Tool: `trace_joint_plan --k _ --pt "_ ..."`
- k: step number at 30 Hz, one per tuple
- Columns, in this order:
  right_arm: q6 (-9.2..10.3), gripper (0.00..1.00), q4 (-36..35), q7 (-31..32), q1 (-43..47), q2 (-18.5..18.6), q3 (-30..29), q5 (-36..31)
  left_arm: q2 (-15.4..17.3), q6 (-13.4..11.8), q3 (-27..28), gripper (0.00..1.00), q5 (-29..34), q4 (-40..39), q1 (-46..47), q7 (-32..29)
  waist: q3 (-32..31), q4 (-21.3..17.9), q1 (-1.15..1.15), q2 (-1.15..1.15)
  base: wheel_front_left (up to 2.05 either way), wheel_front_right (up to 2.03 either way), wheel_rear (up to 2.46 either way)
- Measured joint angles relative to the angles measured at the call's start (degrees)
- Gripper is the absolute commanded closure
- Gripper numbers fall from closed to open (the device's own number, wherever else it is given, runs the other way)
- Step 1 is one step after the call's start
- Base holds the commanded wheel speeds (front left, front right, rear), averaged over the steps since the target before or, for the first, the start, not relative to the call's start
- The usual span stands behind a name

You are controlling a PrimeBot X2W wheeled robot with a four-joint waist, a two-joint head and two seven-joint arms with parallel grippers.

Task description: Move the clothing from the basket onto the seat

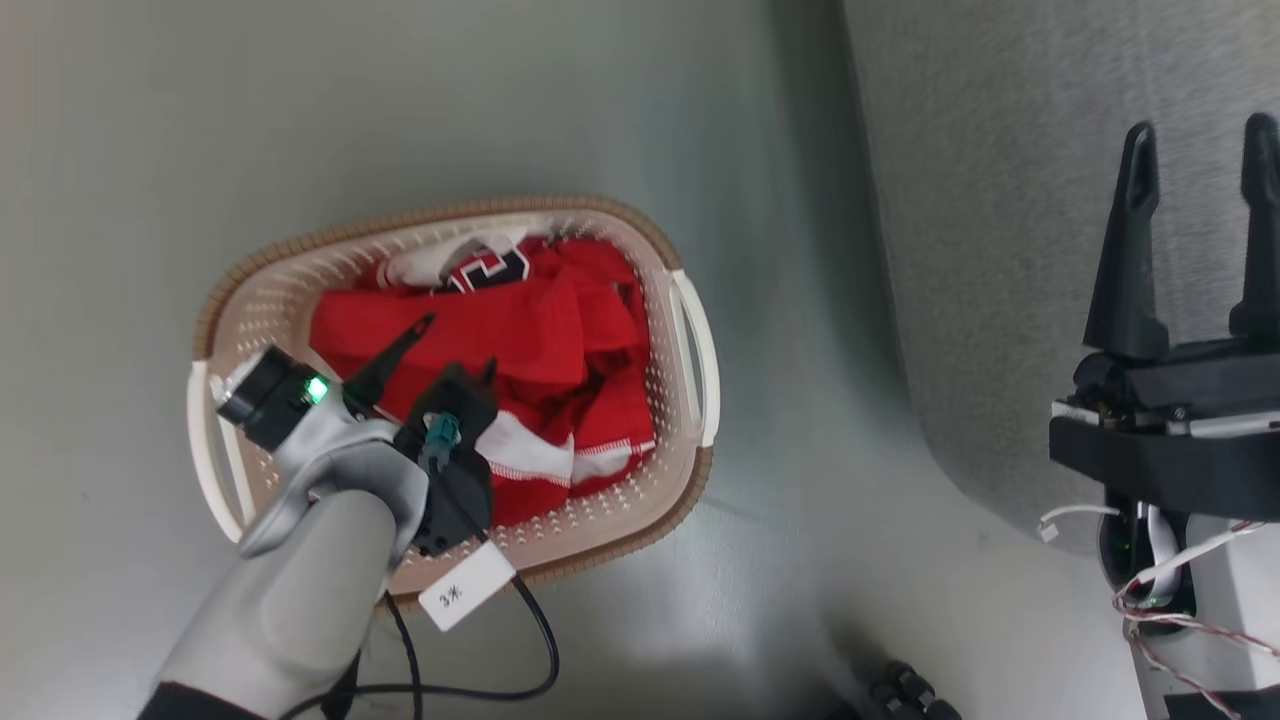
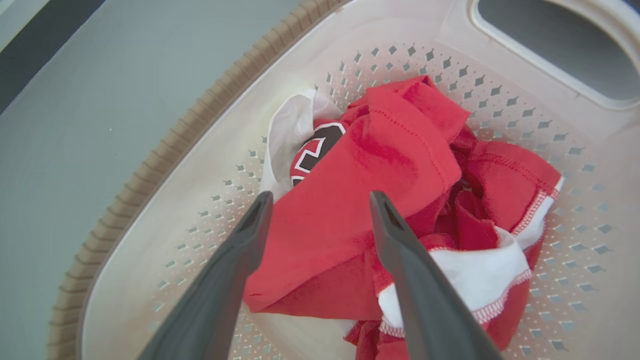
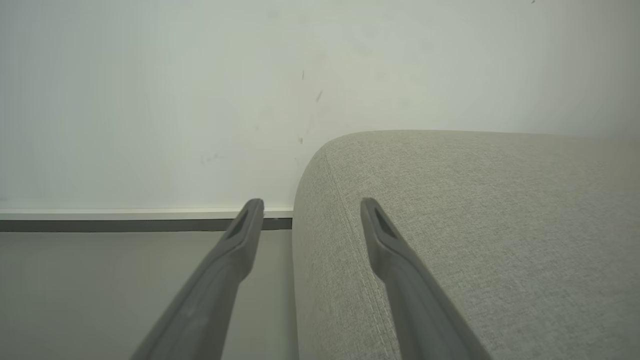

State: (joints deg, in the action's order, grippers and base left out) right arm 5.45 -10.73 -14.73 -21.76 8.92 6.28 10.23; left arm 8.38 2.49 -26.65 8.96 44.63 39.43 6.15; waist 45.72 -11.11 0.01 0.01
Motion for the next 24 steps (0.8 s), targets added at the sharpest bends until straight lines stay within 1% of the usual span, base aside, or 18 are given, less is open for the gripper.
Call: trace_joint_plan --k 7,13,18,24 --pt "-0.42 0.0 0.4 0.0 -1.6 -0.4 -0.6 0.0 0.2 -0.6 -0.7 0.0 1.8 3.5 2.0 0.0 4.5 -0.3 0.0 0.0 0.0 0.0 0.0" --pt "-0.52 0.0 0.7 0.0 -2.5 -0.8 -0.8 0.0 0.2 -2.1 -1.4 0.0 3.1 5.2 4.5 0.7 6.5 -0.4 0.0 0.0 0.0 0.0 0.0" --pt "-0.93 0.0 0.8 0.0 -2.8 -1.2 -0.9 0.0 0.2 -3.9 -1.9 0.0 4.3 6.3 6.4 1.6 7.3 -0.4 0.0 0.0 0.0 0.0 0.0" --pt "-1.26 0.0 0.9 0.0 -3.5 -1.6 -0.8 -0.1 0.4 -5.3 -2.2 0.0 5.5 7.4 8.7 2.5 8.1 -0.5 0.0 -0.01 0.0 0.0 0.0"
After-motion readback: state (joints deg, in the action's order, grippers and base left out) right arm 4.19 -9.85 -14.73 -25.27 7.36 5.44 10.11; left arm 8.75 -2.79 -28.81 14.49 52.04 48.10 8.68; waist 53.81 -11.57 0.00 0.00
